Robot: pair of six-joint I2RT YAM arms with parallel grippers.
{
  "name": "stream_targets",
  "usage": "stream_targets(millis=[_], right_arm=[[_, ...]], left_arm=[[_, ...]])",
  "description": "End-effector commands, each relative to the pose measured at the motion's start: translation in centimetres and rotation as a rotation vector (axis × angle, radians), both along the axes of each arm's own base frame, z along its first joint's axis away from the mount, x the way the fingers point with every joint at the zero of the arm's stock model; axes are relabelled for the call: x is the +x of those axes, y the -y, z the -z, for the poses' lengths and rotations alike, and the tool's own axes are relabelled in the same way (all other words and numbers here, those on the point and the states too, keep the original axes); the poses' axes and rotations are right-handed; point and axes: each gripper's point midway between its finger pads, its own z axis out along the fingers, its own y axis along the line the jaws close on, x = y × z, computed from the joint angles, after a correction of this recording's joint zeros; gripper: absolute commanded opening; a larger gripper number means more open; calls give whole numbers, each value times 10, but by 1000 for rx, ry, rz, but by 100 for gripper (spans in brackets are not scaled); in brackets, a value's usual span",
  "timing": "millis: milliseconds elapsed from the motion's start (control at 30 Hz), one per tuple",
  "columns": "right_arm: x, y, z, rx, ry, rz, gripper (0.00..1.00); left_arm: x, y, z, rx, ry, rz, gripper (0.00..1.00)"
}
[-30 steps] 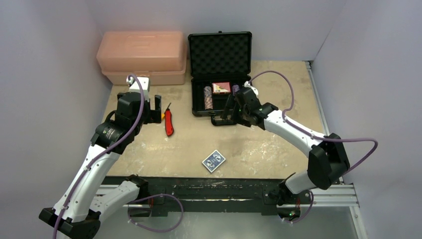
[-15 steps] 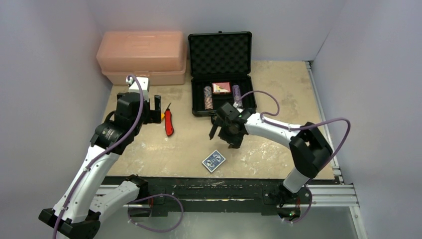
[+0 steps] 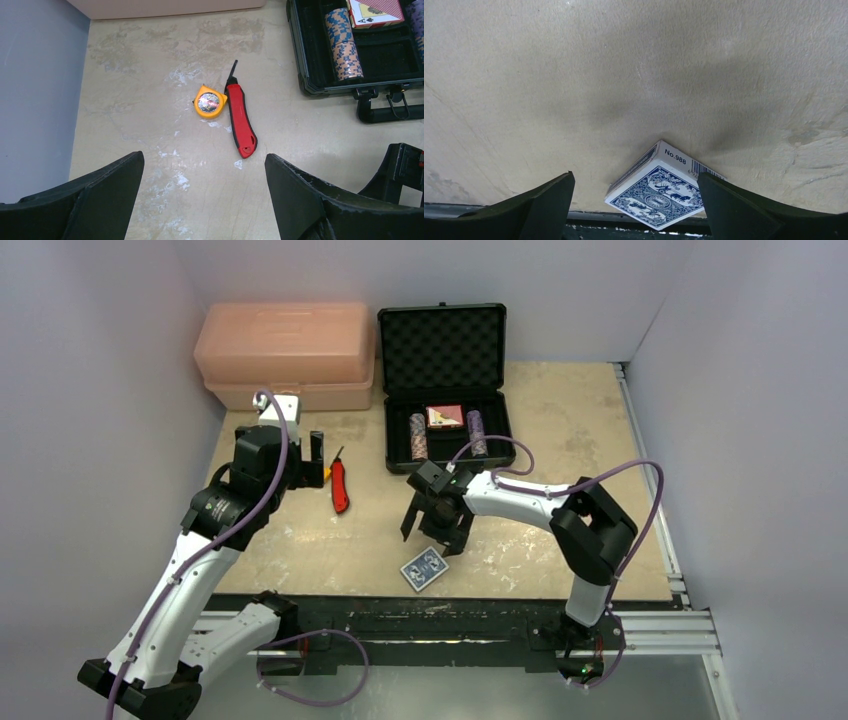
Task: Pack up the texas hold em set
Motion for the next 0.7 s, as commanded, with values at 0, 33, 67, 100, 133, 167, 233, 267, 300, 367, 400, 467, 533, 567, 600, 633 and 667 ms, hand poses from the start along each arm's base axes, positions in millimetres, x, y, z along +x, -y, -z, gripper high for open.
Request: stream_targets(millis=[0,33,67,100,133,167,233,267,300,367,400,467,533,567,600,633,667], right_arm=[[-8,3,-3,-34,-36,28,99],[-8,7,-3,-49,-37,30,99],[-10,10,-3,-63,-39,32,99],[-9,15,-3,-86,-29,39,99],[-8,21,-3,-109,-22,49,99],[-8,25,-3,-124,-16,54,99],[-10,32,-5,-147,-12,60,99],[-11,35,-5,-153,-12,63,99],[-12,36,-5,-154,-13,62,99],[-16,36,-5,-148,-23,63,99],[-18,36,-4,-145,-32,61,99],[-23,34,-2,-139,-43,54,99],[-29,30,0,-126,-55,46,99],[-31,28,1,-117,-62,42,99],[-34,26,3,-111,-69,42,99],[-35,24,4,-106,-71,37,99],[-36,22,6,-104,-71,37,99]], left_arm=[[3,-1,-11,-8,47,4,91],[2,-1,-11,-9,47,4,91],[2,-1,-11,-9,47,4,91],[2,-1,-11,-8,47,4,91],[2,-1,-11,-9,48,4,91],[2,-1,-11,-9,49,4,91],[2,-1,-12,-10,48,4,91],[2,-1,-11,-10,48,5,91],[2,-1,-12,-10,49,5,91],[2,-1,-12,-11,50,5,91],[2,-1,-12,-11,50,6,91],[2,-1,-12,-12,52,7,91],[1,0,-12,-13,50,9,91],[1,0,-12,-13,50,10,91],[1,0,-12,-15,50,10,91],[1,0,-12,-16,51,10,91],[1,0,-13,-17,53,9,91]])
